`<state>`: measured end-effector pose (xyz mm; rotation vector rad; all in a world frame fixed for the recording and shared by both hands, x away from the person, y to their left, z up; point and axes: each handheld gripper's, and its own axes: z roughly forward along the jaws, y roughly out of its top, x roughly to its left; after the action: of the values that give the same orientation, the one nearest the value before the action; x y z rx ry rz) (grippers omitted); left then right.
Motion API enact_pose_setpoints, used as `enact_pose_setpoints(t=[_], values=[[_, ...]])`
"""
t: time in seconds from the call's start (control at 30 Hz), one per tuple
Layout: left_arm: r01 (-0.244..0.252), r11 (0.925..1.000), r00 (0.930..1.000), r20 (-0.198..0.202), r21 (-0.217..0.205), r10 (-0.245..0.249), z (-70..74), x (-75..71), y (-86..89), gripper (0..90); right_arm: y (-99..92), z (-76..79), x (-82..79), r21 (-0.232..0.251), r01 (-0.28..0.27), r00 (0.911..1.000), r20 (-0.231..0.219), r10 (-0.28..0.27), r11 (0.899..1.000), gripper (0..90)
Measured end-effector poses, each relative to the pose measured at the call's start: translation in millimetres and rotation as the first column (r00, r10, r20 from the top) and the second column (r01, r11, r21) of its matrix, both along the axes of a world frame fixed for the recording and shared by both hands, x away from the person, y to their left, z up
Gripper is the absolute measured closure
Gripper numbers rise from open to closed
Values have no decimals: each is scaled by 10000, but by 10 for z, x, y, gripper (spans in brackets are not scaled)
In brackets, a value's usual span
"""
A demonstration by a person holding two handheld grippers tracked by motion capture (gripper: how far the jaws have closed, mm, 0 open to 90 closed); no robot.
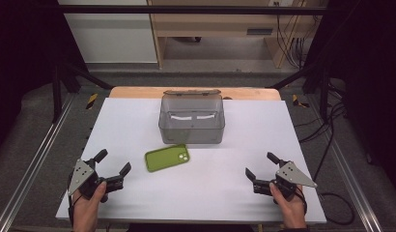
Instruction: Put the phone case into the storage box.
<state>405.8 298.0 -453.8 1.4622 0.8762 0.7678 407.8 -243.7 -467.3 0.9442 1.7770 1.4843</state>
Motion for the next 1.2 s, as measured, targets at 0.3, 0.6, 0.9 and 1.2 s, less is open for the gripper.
enact_pose_setpoints(t=[0.3, 0.6, 0.9, 1.2], values=[[-314, 9939, 9935, -1052, 1054, 425, -69, 82, -157, 15, 29, -13, 2, -186, 68, 9999, -87, -70, 9998, 35], [-370, 9895, 9836, -1698, 1398, 608, -70, 131, -273, 14, 38, -16, 4, -236, 141, 9998, -162, -145, 9996, 34], [355, 9811, 9785, -2062, 1904, 46, 29, 286, -607, 23, 39, -41, 10, -380, 176, 9995, -258, -186, 9991, 35], [1095, 9579, 9583, -2839, 2656, -308, 11, 613, -991, 28, 57, -44, 11, -455, 108, 9995, -279, -121, 9989, 35]])
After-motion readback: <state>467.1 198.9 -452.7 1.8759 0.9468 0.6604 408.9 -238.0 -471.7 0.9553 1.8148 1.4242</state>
